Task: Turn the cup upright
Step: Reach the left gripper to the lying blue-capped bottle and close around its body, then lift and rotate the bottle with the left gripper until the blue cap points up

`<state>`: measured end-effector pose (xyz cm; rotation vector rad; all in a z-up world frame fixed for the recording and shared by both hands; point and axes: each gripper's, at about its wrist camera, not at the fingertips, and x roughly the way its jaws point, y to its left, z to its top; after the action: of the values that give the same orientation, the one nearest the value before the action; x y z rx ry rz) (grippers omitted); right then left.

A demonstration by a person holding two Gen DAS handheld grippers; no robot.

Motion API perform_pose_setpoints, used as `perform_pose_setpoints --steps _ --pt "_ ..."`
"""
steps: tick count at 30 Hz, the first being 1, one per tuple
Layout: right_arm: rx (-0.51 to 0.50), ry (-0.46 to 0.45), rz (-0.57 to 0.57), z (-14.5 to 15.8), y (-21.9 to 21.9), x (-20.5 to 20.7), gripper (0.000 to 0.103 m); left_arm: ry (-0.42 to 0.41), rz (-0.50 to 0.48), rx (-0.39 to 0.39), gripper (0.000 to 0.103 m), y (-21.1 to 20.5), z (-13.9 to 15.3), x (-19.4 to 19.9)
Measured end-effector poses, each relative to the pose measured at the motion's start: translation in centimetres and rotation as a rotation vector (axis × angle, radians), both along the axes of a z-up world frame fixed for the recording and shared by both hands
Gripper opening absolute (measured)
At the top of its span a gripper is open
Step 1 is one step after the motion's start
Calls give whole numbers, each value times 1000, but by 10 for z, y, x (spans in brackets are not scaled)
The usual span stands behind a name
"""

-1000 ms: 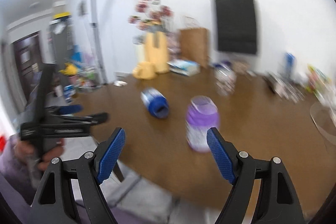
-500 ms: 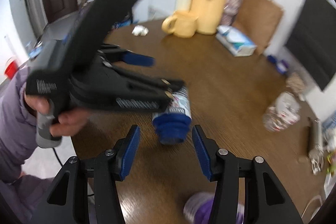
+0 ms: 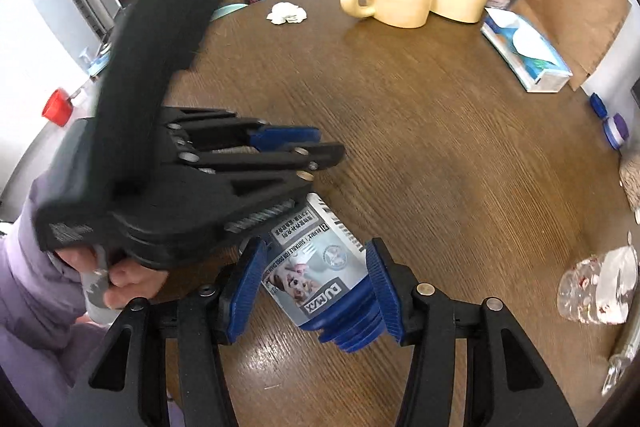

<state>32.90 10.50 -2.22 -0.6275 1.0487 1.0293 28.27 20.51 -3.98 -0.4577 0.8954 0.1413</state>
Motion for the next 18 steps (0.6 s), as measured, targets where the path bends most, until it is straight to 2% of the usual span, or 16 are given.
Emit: perform_pose_setpoints --steps 1,2,3,5,6,9,11,13,14,15,16,18 --pt "-1 -7 -8 1 -3 2 57 -16 -19 4 21 1 5 -5" --pt "-7 -29 -29 2 -8 6 57 -30 -41 11 33 3 8 -8" --pt "-9 -44 -42 4 -10 8 57 -48 -65 19 39 4 13 -14" --pt "17 -62 -69 13 -22 15 57 -134 -120 30 60 5 23 -30" --pt "41 -63 -87 20 -30 19 57 -173 -152 67 62 1 29 -38" --pt "110 -57 -152 40 -49 32 57 -271 -326 278 72 -29 48 -55" --pt "136 -46 -182 50 -55 38 57 -284 -488 425 78 -63 54 -52" --pt "161 -36 -206 55 -56 43 57 -207 -652 600 78 -99 44 -33" --pt "145 -77 -241 58 -59 43 52 -161 -711 644 72 -109 36 -22" --pt "132 -116 -278 57 -58 49 52 -108 -773 650 66 -117 28 -4" --pt "141 -126 -307 59 -66 52 52 -95 -789 657 62 -121 26 5" --pt "203 -48 -335 61 -83 61 52 -52 -837 641 57 -128 23 20"
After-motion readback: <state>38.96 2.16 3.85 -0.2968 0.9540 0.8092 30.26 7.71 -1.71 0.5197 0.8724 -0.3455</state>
